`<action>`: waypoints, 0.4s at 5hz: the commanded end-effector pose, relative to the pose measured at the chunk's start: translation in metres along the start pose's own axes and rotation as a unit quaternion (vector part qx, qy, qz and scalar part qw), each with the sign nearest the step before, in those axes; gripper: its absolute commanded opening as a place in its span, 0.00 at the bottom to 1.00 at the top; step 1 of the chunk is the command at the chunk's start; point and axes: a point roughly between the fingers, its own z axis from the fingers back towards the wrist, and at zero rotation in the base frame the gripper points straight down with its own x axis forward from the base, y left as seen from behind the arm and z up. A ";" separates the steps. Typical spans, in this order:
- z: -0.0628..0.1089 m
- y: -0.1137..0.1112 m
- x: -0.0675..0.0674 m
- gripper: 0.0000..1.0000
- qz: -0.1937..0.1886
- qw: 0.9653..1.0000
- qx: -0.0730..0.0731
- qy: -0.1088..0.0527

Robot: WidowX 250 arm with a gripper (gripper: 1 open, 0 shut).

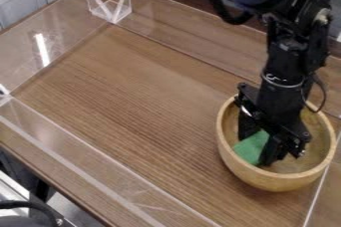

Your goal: Remove the green block from inside the brown bowl and put it on the table

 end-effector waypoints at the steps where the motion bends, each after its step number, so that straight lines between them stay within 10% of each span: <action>1: 0.027 0.005 0.003 0.00 0.010 0.999 -0.001 -0.030; 2: 0.034 0.007 0.001 0.00 0.017 0.999 -0.003 -0.030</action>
